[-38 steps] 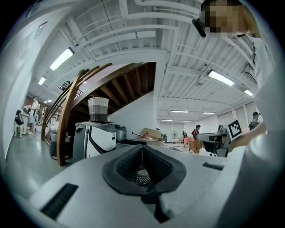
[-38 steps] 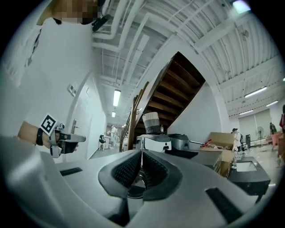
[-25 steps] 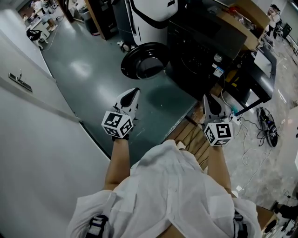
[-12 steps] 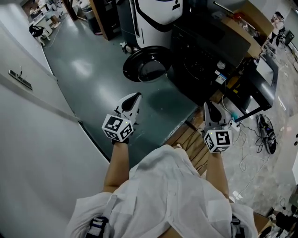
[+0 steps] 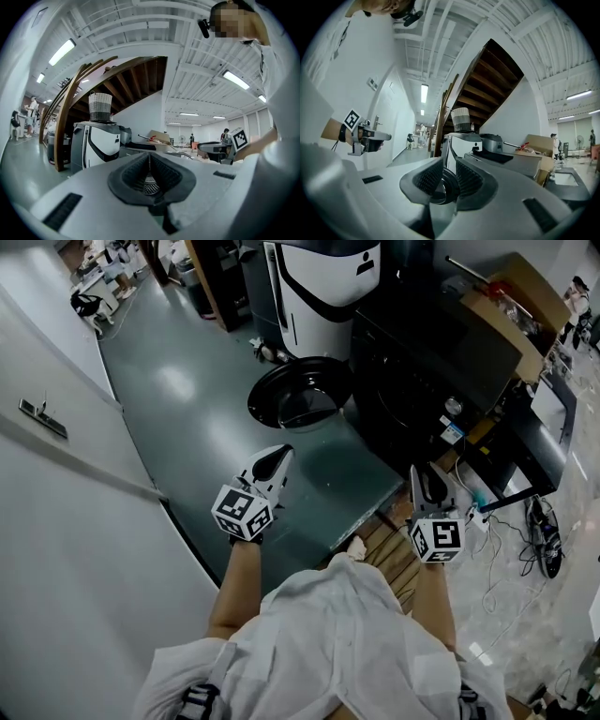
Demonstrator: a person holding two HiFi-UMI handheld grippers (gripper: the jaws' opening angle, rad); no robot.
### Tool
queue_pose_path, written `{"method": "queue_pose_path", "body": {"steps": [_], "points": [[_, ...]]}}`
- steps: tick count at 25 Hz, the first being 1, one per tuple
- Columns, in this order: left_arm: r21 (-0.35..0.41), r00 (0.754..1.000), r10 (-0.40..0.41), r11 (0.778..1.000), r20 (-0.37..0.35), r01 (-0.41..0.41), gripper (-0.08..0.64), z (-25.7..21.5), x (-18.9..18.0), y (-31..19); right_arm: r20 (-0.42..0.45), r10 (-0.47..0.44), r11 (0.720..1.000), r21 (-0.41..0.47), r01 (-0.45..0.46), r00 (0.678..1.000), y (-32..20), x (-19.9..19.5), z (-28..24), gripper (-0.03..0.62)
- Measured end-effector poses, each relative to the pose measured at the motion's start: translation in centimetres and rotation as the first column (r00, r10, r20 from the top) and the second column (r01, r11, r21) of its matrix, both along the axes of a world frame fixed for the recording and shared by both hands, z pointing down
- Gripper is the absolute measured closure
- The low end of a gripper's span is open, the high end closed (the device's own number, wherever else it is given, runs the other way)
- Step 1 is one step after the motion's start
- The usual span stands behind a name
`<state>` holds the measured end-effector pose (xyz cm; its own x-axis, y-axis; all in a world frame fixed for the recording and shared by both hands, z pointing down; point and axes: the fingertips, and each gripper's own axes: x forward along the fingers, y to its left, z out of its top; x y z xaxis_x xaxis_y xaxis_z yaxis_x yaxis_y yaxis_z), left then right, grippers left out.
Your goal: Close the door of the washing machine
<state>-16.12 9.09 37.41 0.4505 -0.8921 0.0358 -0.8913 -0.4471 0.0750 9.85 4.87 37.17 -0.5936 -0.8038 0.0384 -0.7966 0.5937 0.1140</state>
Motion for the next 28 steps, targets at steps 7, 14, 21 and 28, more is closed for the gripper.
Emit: {"method": "queue_pose_path", "body": {"steps": [7,14,21,28], "points": [[-0.005,0.999,-0.039,0.999,0.001,0.039,0.541,-0.3,2.9,-9.1,-0.035,-0.04,0.999,-0.011,0.04,0.999,-9.1,2.9,0.0,0.488],[-0.017,0.997,-0.07,0.997,0.031,0.071,0.541,-0.4,4.5,-13.6,-0.035,-0.084,0.996,-0.018,0.083,0.996,-15.0,4.2,-0.1,0.479],[-0.049,0.994,-0.103,0.993,0.042,0.105,0.534,0.9,2.3,-15.6,-0.044,-0.139,0.99,-0.038,0.137,0.989,-17.1,2.4,1.2,0.46],[-0.087,0.993,-0.09,0.992,0.076,0.096,0.463,3.2,-0.7,-18.3,-0.056,-0.165,0.985,-0.067,0.161,0.985,-19.3,0.3,2.9,0.451]]}}
